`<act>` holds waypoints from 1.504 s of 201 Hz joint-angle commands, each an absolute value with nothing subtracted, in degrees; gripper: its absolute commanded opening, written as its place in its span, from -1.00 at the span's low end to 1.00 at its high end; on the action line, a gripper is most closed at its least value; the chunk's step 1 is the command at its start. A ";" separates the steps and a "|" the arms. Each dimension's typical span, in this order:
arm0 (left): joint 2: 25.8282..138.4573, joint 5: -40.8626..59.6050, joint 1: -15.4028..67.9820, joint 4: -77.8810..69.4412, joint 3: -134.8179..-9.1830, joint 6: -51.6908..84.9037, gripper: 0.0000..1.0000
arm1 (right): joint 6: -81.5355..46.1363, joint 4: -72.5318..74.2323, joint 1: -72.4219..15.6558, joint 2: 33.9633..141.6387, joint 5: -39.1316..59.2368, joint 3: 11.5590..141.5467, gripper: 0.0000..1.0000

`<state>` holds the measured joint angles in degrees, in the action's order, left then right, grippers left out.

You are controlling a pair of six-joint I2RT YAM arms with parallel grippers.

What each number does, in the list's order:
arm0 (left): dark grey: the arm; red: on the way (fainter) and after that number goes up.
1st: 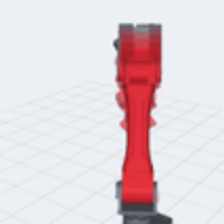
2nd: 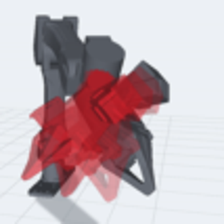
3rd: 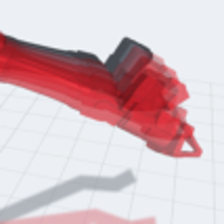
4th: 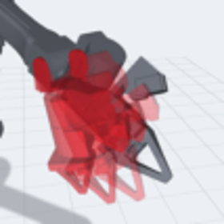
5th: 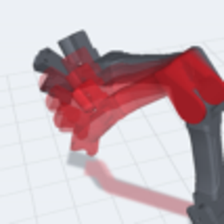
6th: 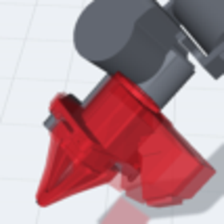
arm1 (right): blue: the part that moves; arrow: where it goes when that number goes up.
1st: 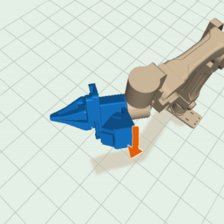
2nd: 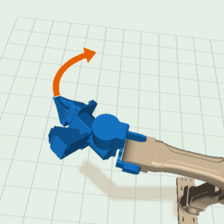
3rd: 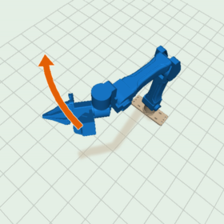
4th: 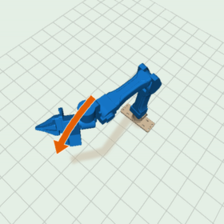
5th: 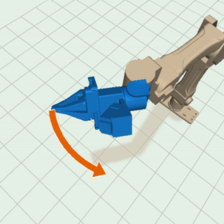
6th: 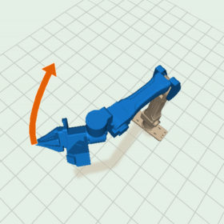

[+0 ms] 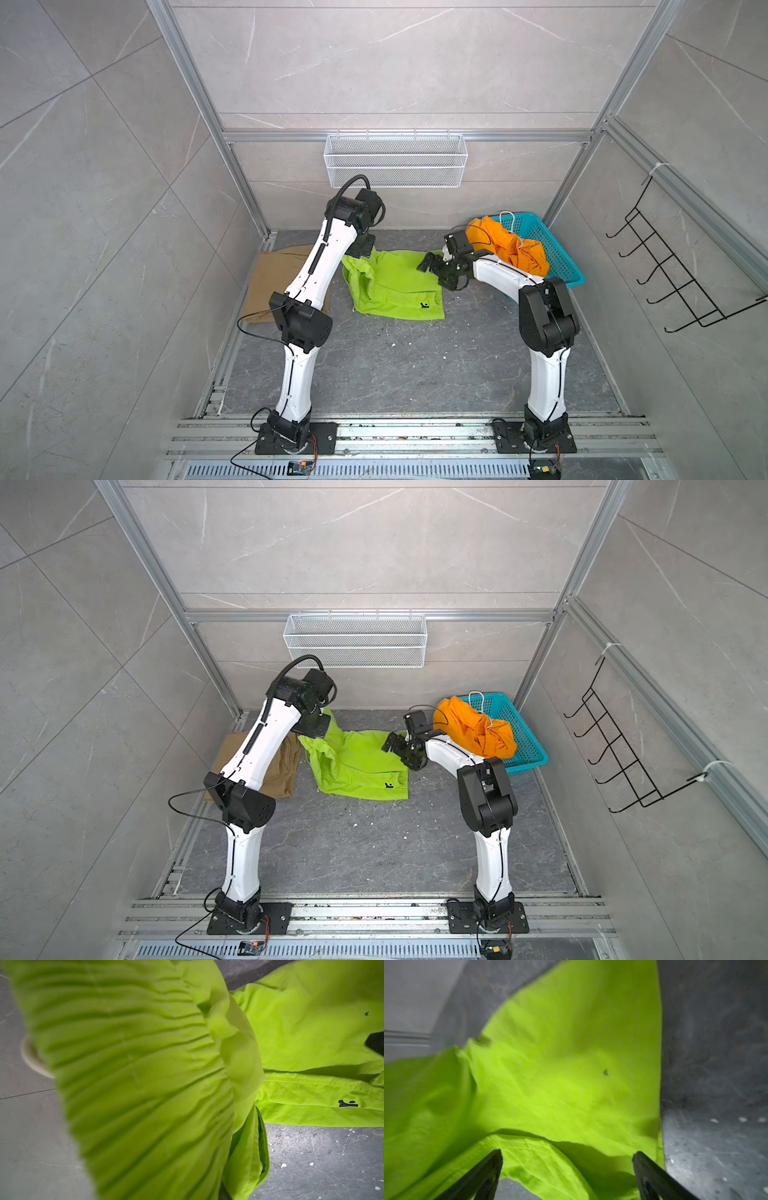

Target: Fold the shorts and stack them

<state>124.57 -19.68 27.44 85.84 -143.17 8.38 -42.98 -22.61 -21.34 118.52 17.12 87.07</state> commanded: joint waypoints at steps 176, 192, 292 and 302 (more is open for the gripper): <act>137.04 6.74 37.29 65.14 -147.68 24.86 -0.24 | -42.84 -15.14 -21.56 116.15 22.71 75.26 0.99; 136.50 7.56 36.31 64.46 -147.01 24.79 0.02 | -41.32 -17.70 -20.39 113.77 22.28 75.20 0.99; 110.44 20.99 24.75 37.19 -105.97 32.47 1.00 | -36.00 -28.20 -15.80 97.09 17.80 77.60 0.99; 108.29 23.05 23.83 31.90 -99.77 35.55 1.00 | -38.74 -25.69 -16.62 97.31 20.32 78.06 1.00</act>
<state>114.08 17.39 24.84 44.99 -109.69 29.32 -36.01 -26.96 -15.14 98.13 17.45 76.27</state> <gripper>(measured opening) 0.998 0.997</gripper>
